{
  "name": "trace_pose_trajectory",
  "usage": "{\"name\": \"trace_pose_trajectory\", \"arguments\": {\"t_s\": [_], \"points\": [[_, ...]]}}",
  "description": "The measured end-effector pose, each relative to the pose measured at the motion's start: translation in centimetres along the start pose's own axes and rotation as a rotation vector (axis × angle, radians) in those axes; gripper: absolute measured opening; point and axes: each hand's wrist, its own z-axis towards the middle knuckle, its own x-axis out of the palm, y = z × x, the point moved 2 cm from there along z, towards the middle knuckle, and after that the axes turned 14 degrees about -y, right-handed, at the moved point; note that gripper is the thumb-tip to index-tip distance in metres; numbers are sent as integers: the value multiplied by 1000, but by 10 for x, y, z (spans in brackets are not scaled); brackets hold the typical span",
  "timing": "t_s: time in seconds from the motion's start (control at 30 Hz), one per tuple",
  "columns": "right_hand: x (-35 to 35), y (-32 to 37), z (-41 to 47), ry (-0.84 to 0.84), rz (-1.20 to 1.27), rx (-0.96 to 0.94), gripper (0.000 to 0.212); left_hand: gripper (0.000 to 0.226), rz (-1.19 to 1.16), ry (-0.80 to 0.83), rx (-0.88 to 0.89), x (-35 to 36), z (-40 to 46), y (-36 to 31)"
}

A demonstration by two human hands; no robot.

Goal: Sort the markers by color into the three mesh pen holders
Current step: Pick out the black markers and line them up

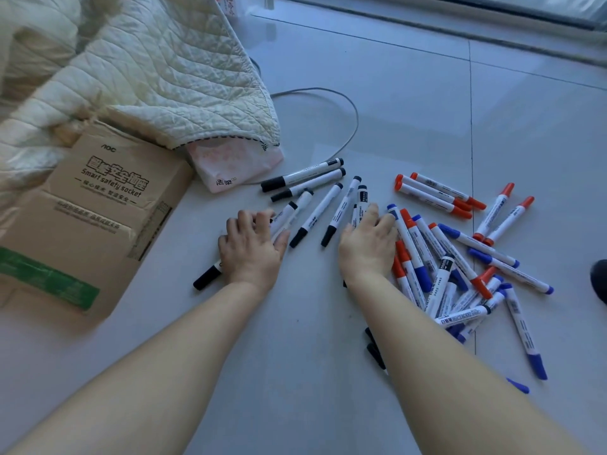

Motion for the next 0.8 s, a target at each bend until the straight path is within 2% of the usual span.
{"name": "trace_pose_trajectory", "arguments": {"t_s": [0.2,0.33,0.47,0.6,0.7,0.8], "points": [[-7,-9,-23,16,117,4,57,39,29,28,-61,-13,-28,17],[-18,-13,-44,73,356,84,60,41,18,42,-162,-26,-50,25],[-19,-7,-86,137,528,51,59,54,-107,11,-351,-34,-67,27],[-14,10,-120,262,573,-18,59,70,-218,31,-467,-40,-83,31],[-11,21,-133,287,587,-71,58,72,-217,63,-470,-45,-89,44],[-2,28,-141,289,581,-80,57,71,-136,75,-376,-47,-88,61]]}}
